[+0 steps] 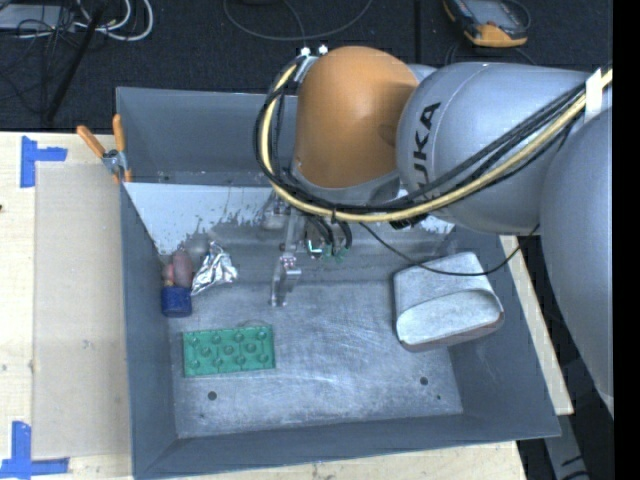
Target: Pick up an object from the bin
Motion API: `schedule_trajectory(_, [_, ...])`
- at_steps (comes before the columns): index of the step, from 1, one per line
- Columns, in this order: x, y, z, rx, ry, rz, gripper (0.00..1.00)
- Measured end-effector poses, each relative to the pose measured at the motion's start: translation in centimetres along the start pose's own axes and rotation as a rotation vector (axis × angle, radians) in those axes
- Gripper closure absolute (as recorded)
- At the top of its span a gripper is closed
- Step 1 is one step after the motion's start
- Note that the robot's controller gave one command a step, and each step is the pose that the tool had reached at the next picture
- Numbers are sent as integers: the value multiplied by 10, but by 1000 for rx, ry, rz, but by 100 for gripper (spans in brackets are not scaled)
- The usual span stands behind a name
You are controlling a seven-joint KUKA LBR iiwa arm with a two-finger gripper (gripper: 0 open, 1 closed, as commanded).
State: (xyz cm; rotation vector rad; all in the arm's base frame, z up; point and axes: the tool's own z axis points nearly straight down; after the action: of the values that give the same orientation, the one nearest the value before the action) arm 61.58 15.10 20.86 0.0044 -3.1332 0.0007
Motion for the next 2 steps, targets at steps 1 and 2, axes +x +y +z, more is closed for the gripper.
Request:
schedule_trajectory(1, [50,55,138,-1,-13,-126,0])
schedule_trajectory(2, [81,70,109,-1,-6,-8,0])
